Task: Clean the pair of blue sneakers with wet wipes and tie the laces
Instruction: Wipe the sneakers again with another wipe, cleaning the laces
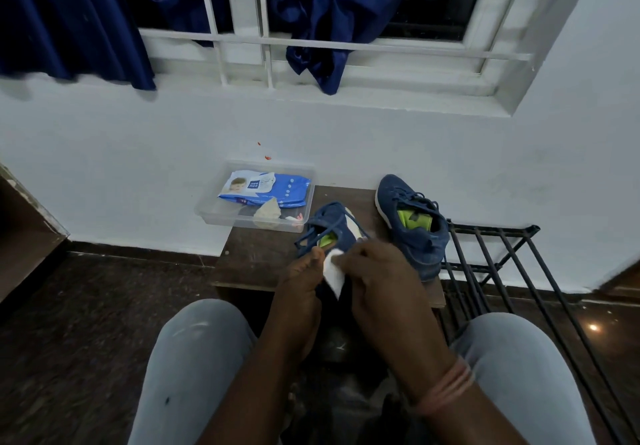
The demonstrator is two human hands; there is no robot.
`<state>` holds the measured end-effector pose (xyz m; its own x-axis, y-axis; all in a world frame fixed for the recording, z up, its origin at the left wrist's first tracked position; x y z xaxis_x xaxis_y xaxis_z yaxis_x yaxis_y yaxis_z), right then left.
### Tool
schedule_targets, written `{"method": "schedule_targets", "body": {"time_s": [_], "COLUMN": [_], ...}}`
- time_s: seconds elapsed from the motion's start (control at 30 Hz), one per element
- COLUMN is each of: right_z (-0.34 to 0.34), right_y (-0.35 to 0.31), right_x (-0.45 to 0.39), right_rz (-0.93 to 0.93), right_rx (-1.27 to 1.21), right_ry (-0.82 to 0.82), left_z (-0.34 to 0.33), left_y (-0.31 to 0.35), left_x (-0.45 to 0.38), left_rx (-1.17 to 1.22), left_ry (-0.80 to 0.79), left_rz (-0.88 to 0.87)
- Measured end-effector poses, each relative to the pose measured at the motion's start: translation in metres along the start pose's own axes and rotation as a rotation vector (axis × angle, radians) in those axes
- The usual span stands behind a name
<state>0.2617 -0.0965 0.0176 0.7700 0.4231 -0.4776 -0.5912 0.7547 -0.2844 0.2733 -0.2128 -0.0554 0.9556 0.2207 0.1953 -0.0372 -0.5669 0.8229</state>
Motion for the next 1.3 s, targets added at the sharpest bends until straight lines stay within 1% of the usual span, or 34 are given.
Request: {"method": "schedule_targets", "body": {"time_s": [0.07, 0.17, 0.3, 0.37, 0.43, 0.53, 0.57, 0.63, 0.7, 0.77, 0.9, 0.97, 1.0, 1.03, 1.07, 1.17, 1.3], "right_z": [0.001, -0.005, -0.006, -0.004, -0.003, -0.01, -0.011, -0.009, -0.006, -0.006, -0.017, -0.016, -0.014, -0.011, -0.01, -0.016, -0.017], "right_y": [0.013, 0.028, 0.015, 0.007, 0.003, -0.007, -0.008, 0.001, 0.011, 0.01, -0.012, -0.005, 0.001, 0.006, 0.01, 0.008, 0.001], "right_x": [-0.018, -0.04, -0.036, -0.024, -0.007, 0.015, 0.019, 0.021, 0.021, 0.023, 0.039, 0.04, 0.038, 0.034, 0.029, 0.015, 0.032], "right_rz": [-0.026, -0.083, 0.014, 0.057, 0.066, 0.101, 0.088, -0.005, -0.116, -0.174, -0.16, -0.18, -0.199, -0.217, -0.226, -0.207, -0.132], "right_rx": [0.023, -0.037, -0.069, 0.009, 0.089, 0.144, 0.138, 0.106, 0.086, 0.074, 0.009, 0.001, 0.019, 0.049, 0.078, 0.085, -0.032], "right_ry": [0.035, -0.026, -0.043, -0.008, 0.037, 0.021, 0.034, 0.126, 0.222, 0.276, 0.235, 0.258, 0.276, 0.29, 0.296, 0.244, 0.138], "left_z": [-0.001, 0.0, 0.002, 0.003, 0.001, -0.004, -0.008, -0.018, -0.02, -0.023, -0.016, -0.017, -0.019, -0.023, -0.028, -0.032, -0.02], "left_y": [-0.003, -0.003, 0.004, 0.003, 0.006, 0.01, 0.009, 0.013, 0.006, -0.002, -0.01, -0.011, -0.012, -0.011, -0.012, -0.013, -0.01], "left_x": [-0.003, -0.004, -0.002, -0.004, -0.004, 0.0, 0.0, 0.006, 0.004, 0.004, -0.003, -0.004, -0.002, -0.001, 0.001, 0.006, 0.004], "left_rx": [0.037, 0.094, 0.135, 0.103, 0.049, -0.004, 0.02, -0.026, 0.043, 0.115, 0.112, 0.171, 0.2, 0.198, 0.18, 0.134, 0.155], "left_ry": [0.039, 0.076, 0.086, 0.098, 0.059, 0.024, -0.022, -0.048, 0.023, 0.055, 0.064, 0.047, 0.064, 0.078, 0.054, -0.008, 0.102], "left_rz": [0.006, 0.022, -0.002, 0.001, -0.008, -0.065, -0.065, -0.104, -0.101, -0.074, -0.034, -0.005, 0.0, -0.012, -0.027, -0.073, -0.022]}}
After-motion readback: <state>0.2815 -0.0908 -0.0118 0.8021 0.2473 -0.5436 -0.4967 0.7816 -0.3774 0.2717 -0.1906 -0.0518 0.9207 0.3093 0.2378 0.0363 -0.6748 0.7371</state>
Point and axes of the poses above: each hand's wrist, its own x-axis away from the middle knuckle, its own z-axis out of the back of the hand, y = z × x, the point moved 4 cm from there along -x, towards the middle knuckle, and after that the axes turned 12 degrees about x, right-handed, at the moved point
